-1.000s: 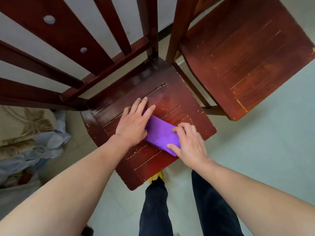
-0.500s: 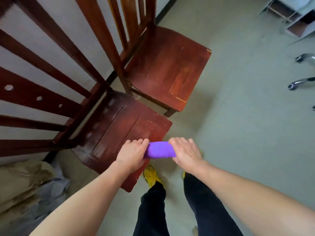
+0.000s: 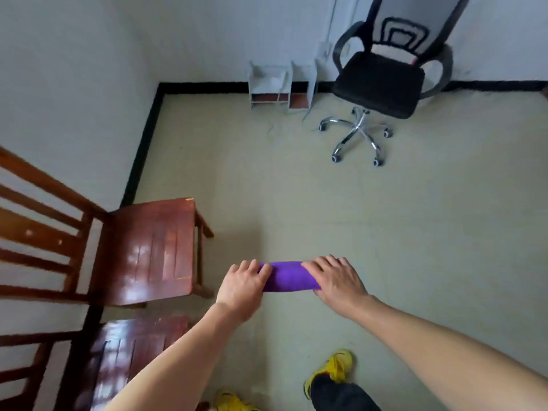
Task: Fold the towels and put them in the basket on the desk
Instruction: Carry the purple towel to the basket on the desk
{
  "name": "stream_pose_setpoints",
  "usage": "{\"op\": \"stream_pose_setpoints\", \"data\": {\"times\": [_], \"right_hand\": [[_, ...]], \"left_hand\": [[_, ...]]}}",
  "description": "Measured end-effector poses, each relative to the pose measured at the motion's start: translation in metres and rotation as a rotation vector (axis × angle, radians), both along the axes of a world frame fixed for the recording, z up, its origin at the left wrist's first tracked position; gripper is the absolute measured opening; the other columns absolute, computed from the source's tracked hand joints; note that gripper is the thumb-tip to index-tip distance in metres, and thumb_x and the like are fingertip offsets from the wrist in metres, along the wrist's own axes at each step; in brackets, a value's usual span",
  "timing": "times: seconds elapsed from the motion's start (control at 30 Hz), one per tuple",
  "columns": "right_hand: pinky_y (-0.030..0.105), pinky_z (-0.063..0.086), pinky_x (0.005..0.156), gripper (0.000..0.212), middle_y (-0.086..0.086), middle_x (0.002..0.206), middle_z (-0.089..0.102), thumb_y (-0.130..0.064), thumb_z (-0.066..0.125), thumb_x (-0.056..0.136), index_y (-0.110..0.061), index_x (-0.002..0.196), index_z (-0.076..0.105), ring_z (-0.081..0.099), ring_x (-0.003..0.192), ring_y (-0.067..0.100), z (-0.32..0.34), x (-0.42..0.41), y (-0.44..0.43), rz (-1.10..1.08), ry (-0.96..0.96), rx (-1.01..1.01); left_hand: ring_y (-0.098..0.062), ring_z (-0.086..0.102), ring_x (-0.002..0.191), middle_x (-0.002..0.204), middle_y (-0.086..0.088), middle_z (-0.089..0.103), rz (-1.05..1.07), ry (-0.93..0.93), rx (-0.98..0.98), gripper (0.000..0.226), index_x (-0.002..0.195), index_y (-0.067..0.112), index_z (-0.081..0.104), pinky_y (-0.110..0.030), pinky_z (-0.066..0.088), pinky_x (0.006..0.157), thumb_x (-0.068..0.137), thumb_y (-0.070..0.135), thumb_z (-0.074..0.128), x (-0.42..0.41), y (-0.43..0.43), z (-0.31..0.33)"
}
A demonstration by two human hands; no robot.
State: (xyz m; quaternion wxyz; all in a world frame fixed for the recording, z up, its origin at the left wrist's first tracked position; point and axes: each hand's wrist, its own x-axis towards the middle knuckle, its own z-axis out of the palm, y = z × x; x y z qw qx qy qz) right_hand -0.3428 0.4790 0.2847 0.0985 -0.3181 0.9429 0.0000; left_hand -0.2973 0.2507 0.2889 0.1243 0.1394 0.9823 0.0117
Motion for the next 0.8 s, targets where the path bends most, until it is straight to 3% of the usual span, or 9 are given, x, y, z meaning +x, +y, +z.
{"op": "stream_pose_setpoints", "data": {"times": [0.2, 0.33, 0.47, 0.57, 0.63, 0.7, 0.8], "right_hand": [[0.036, 0.046, 0.066, 0.052, -0.004, 0.095, 0.065, -0.022, 0.076, 0.061, -0.024, 0.110, 0.060, 0.061, 0.085, 0.023, 0.060, -0.090, 0.175, -0.221, 0.103, 0.005], [0.036, 0.046, 0.068, 0.049, -0.006, 0.095, 0.063, -0.020, 0.071, 0.065, -0.024, 0.112, 0.058, 0.060, 0.086, 0.023, 0.084, -0.126, 0.254, -0.336, 0.141, 0.019], [0.036, 0.046, 0.068, 0.045, -0.006, 0.094, 0.063, -0.021, 0.069, 0.069, -0.023, 0.112, 0.057, 0.059, 0.085, 0.023, 0.106, -0.168, 0.348, -0.495, 0.226, 0.017], [0.034, 0.046, 0.068, 0.045, -0.006, 0.094, 0.063, -0.022, 0.070, 0.068, -0.022, 0.111, 0.057, 0.059, 0.084, 0.023, 0.116, -0.204, 0.408, -0.593, 0.266, 0.036], [0.034, 0.046, 0.069, 0.047, -0.006, 0.094, 0.064, -0.024, 0.074, 0.066, -0.022, 0.110, 0.057, 0.060, 0.084, 0.022, 0.122, -0.231, 0.445, -0.650, 0.291, 0.063], [0.034, 0.047, 0.069, 0.049, -0.005, 0.095, 0.064, -0.024, 0.076, 0.064, -0.022, 0.109, 0.058, 0.060, 0.083, 0.022, 0.128, -0.261, 0.485, -0.733, 0.330, 0.067], [0.036, 0.049, 0.070, 0.048, -0.004, 0.096, 0.066, -0.026, 0.077, 0.064, -0.020, 0.109, 0.060, 0.062, 0.084, 0.023, 0.141, -0.291, 0.538, -0.851, 0.354, 0.064]], "left_hand": [[-0.021, 0.061, 0.058, 0.071, 0.001, 0.062, -0.178, 0.090, -0.062, 0.059, 0.094, 0.020, 0.064, -0.031, 0.047, 0.049, 0.038, 0.022, 0.084, -0.132, 0.169, 0.058], [-0.025, 0.061, 0.069, 0.082, -0.002, 0.063, -0.267, 0.113, -0.049, 0.046, 0.103, 0.018, 0.061, -0.033, 0.047, 0.059, 0.060, 0.017, 0.075, -0.193, 0.247, 0.088], [-0.021, 0.059, 0.058, 0.071, 0.002, 0.060, -0.459, 0.188, -0.073, 0.051, 0.089, 0.021, 0.063, -0.031, 0.046, 0.049, 0.043, 0.021, 0.082, -0.278, 0.345, 0.117], [-0.020, 0.060, 0.058, 0.070, 0.002, 0.060, -0.558, 0.228, -0.049, 0.052, 0.089, 0.021, 0.062, -0.031, 0.047, 0.049, 0.042, 0.022, 0.083, -0.338, 0.413, 0.127], [-0.023, 0.063, 0.070, 0.082, 0.000, 0.063, -0.606, 0.212, -0.054, 0.048, 0.101, 0.020, 0.061, -0.034, 0.049, 0.059, 0.057, 0.023, 0.079, -0.376, 0.455, 0.134], [-0.027, 0.060, 0.093, 0.104, -0.004, 0.061, -0.697, 0.223, -0.020, 0.043, 0.121, 0.018, 0.051, -0.038, 0.047, 0.078, 0.080, 0.021, 0.062, -0.421, 0.502, 0.139], [-0.028, 0.054, 0.105, 0.117, -0.005, 0.055, -0.815, 0.237, 0.014, 0.043, 0.131, 0.018, 0.041, -0.037, 0.041, 0.087, 0.089, 0.020, 0.050, -0.476, 0.571, 0.153]]}}
